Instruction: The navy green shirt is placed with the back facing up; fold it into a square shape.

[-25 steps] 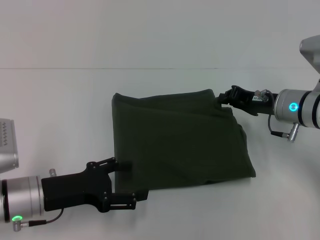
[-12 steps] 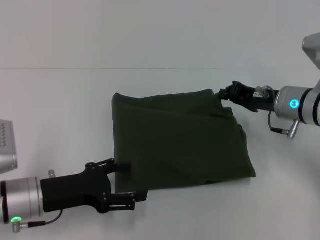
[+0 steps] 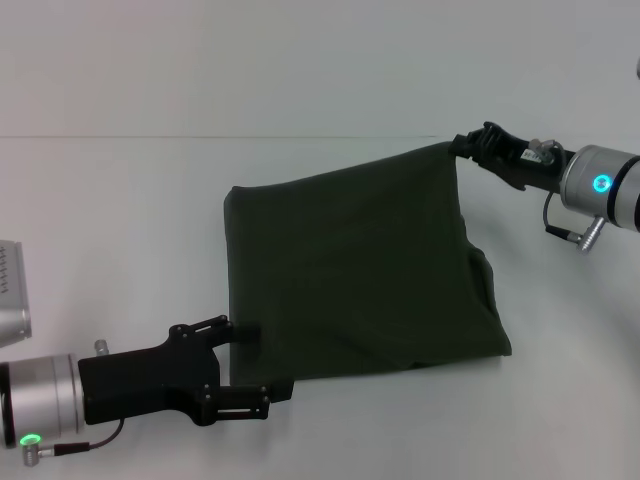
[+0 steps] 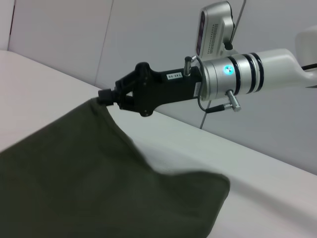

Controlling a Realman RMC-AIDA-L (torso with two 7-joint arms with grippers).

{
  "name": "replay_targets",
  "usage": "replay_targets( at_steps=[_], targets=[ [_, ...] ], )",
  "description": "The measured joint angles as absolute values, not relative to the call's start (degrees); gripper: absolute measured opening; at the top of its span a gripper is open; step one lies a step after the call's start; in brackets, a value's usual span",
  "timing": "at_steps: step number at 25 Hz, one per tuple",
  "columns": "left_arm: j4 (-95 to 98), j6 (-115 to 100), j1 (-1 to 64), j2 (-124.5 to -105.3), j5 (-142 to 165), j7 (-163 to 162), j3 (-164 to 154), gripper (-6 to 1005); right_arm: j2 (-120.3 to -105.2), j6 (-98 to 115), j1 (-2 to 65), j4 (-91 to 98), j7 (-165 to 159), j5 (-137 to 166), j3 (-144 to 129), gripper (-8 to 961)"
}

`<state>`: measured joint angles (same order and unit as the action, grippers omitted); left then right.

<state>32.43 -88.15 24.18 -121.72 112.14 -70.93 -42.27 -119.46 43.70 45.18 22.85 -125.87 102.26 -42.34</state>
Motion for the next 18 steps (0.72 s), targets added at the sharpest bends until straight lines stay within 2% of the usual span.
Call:
replay_targets(
  at_steps=[18],
  targets=[
    [32.4, -88.4, 24.1, -121.72, 112.1, -70.9, -42.2, 917, -120.00, 35.5, 45.7, 20.8, -121.9, 97.7, -42.5, 7]
  ],
)
